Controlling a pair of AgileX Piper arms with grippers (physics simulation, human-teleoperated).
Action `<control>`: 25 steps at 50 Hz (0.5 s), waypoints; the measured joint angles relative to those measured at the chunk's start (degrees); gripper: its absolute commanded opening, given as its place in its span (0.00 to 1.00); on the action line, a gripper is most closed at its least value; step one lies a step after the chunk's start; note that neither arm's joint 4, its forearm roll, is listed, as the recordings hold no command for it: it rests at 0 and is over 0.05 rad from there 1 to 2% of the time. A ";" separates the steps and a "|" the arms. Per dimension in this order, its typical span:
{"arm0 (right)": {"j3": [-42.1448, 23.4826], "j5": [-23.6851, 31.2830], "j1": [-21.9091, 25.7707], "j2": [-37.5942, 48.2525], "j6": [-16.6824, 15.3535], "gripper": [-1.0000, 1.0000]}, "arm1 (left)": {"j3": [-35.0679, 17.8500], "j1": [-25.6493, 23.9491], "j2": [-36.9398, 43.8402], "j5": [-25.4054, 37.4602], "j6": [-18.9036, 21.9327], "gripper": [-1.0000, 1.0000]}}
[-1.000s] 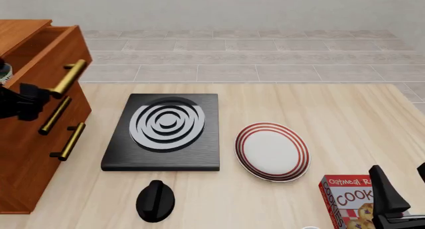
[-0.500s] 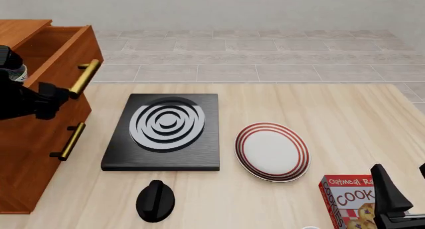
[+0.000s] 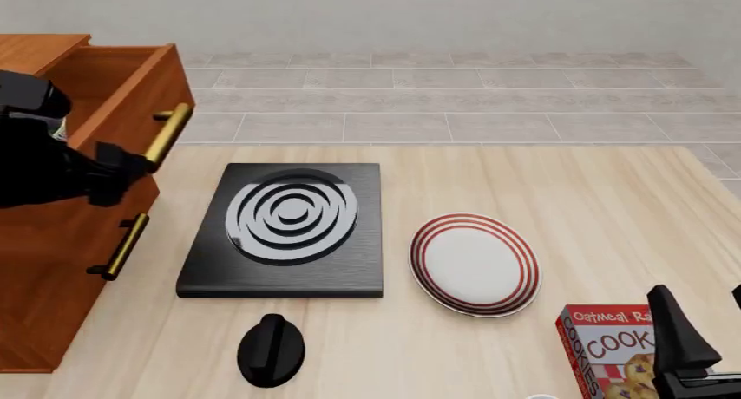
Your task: Pick the akita bowl in the top layer of the wooden cabinet and place it on the plate.
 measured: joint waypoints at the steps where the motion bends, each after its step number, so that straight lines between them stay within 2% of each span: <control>1: 0.00 -0.01 0.00 0.00 0.01 1.00 | -0.05 -0.15 0.13 0.08 -0.11 1.00; 25: -0.26 0.02 -0.19 0.00 0.35 1.00 | -1.84 -2.91 2.85 2.24 -1.84 1.00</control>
